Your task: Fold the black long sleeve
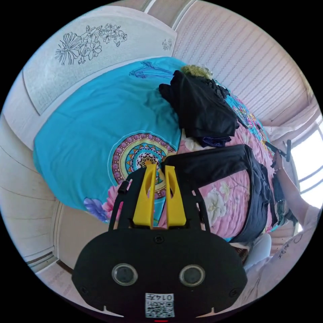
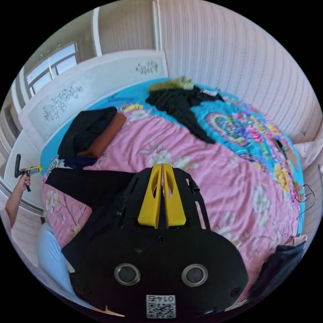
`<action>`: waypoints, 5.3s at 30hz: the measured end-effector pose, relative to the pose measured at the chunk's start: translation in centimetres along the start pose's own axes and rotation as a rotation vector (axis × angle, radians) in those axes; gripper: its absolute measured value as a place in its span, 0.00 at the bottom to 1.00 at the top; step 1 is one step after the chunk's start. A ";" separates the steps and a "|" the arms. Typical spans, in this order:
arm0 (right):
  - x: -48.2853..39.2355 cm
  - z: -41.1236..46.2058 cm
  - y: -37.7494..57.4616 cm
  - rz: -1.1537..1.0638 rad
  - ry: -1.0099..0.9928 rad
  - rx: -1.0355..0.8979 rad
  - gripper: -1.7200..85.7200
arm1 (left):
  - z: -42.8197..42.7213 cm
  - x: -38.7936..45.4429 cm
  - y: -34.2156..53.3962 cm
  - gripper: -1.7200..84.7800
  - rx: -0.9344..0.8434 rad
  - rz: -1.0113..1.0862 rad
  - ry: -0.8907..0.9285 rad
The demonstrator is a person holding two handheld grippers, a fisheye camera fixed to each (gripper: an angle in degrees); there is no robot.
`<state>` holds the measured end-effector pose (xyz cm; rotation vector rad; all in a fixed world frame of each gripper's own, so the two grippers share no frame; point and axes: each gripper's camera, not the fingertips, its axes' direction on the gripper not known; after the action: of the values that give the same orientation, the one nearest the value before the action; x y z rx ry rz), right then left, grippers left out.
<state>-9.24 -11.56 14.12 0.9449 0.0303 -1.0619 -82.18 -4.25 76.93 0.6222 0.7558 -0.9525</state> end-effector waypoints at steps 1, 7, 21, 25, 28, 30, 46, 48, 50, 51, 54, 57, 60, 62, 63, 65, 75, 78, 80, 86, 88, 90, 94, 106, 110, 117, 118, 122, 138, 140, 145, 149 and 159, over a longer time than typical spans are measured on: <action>0.4 -2.7 1.7 -0.015 0.025 0.042 0.02 | -0.5 1.1 1.2 0.06 0.012 0.029 -0.016; 4.2 -25.6 23.9 0.174 0.318 0.128 0.05 | -1.3 17.1 14.7 0.02 0.231 0.405 -0.155; 12.9 -53.3 65.4 0.998 0.416 0.222 0.14 | 12.2 61.1 33.6 0.09 0.163 1.004 0.515; 15.3 -55.8 70.4 1.094 0.375 0.291 0.15 | 15.4 70.7 37.2 0.09 0.110 1.127 0.600; 17.7 -56.7 73.3 1.155 0.321 0.310 0.15 | 18.5 78.6 39.9 0.10 0.072 1.261 0.586; 19.9 -57.4 74.8 1.176 0.275 0.269 0.15 | 21.2 84.6 41.8 0.10 0.072 1.344 0.554; 25.6 -57.3 79.3 1.135 0.108 0.038 0.07 | 43.4 109.1 52.4 0.11 -0.105 1.644 0.176; 24.9 -56.6 78.8 1.100 0.144 -0.027 0.05 | 44.0 109.3 52.3 0.03 -0.171 1.571 0.195; 23.7 -57.0 78.4 1.059 0.179 -0.010 0.04 | 43.8 109.3 52.1 0.02 -0.190 1.551 0.184; 22.5 -57.5 78.1 1.018 0.198 0.027 0.03 | 43.1 108.8 51.8 0.02 -0.168 1.547 0.216; 19.1 -59.4 77.1 0.906 0.103 0.179 0.03 | 40.4 106.2 49.3 0.01 -0.136 1.461 0.339; 14.5 -61.0 74.2 0.706 -0.084 0.341 0.03 | 36.6 100.9 45.6 0.01 -0.078 1.333 0.445; 8.8 -61.0 69.8 0.446 -0.273 0.443 0.03 | 32.5 92.6 41.9 0.01 0.017 1.196 0.500; 5.4 -59.8 66.9 0.315 -0.401 0.448 0.03 | 30.4 86.7 40.2 0.01 0.073 1.104 0.498; 3.2 -58.4 64.9 0.237 -0.492 0.429 0.02 | 29.4 82.7 39.3 0.01 0.096 1.038 0.483; -0.2 -55.7 62.3 0.139 -0.596 0.377 0.02 | 28.6 77.0 38.6 0.01 0.092 0.964 0.452; -21.4 -40.2 53.9 -0.286 -0.691 -0.075 0.03 | 31.4 56.4 39.1 0.01 0.007 0.627 0.317; -26.9 -36.5 53.0 -0.418 -0.611 -0.193 0.03 | 31.8 52.9 38.5 0.01 -0.017 0.543 0.350; -29.7 -34.1 52.7 -0.475 -0.531 -0.253 0.04 | 31.8 51.2 38.1 0.01 -0.031 0.515 0.365; -34.0 -27.4 52.5 -0.494 -0.530 -0.362 0.12 | 30.0 45.6 37.2 0.01 -0.062 0.465 0.364; -33.9 -25.5 52.6 -0.450 -0.575 -0.405 0.14 | 29.1 44.2 37.2 0.02 -0.068 0.456 0.383; -33.0 -23.1 52.9 -0.363 -0.591 -0.429 0.14 | 27.9 43.1 37.4 0.06 -0.074 0.470 0.404; -31.3 -20.3 53.1 -0.243 -0.556 -0.414 0.14 | 26.7 43.2 38.3 0.08 -0.101 0.515 0.421; -30.1 -9.5 48.8 -0.090 -0.482 -0.358 0.12 | 27.0 44.5 39.4 0.03 -0.159 0.684 0.045; -30.7 -6.2 48.0 -0.074 -0.442 -0.347 0.11 | 23.9 41.5 38.4 0.02 -0.127 0.630 0.113; -34.6 -0.6 47.4 -0.183 -0.609 -0.413 0.11 | 23.2 44.5 38.4 0.02 -0.137 0.725 0.227; -34.7 -0.7 47.2 -0.190 -0.600 -0.397 0.11 | 23.4 44.6 38.4 0.02 -0.147 0.737 0.203; -32.9 -0.1 46.4 -0.133 -0.505 -0.324 0.10 | 22.9 42.7 38.0 0.02 -0.180 0.784 0.056; -34.2 9.0 45.2 -0.051 -0.362 -0.406 0.03 | 18.9 37.7 34.7 0.01 -0.217 0.721 0.091; -34.3 9.5 45.2 -0.032 -0.367 -0.411 0.02 | 18.1 36.4 33.9 0.01 -0.228 0.692 0.085; -35.1 10.5 44.4 -0.015 -0.386 -0.425 0.01 | 15.7 33.9 32.5 0.01 -0.198 0.710 -0.080; -36.2 10.6 43.5 0.007 -0.410 -0.430 0.02 | 12.4 29.7 30.4 0.01 -0.137 0.630 -0.038; -45.4 12.6 29.1 -0.375 -0.458 -0.319 0.09 | 4.1 8.5 21.9 0.06 0.236 0.052 -0.010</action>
<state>-16.31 17.30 60.85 0.3980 -0.0022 -1.5496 -58.55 -1.67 75.69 0.8387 0.6199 -1.0044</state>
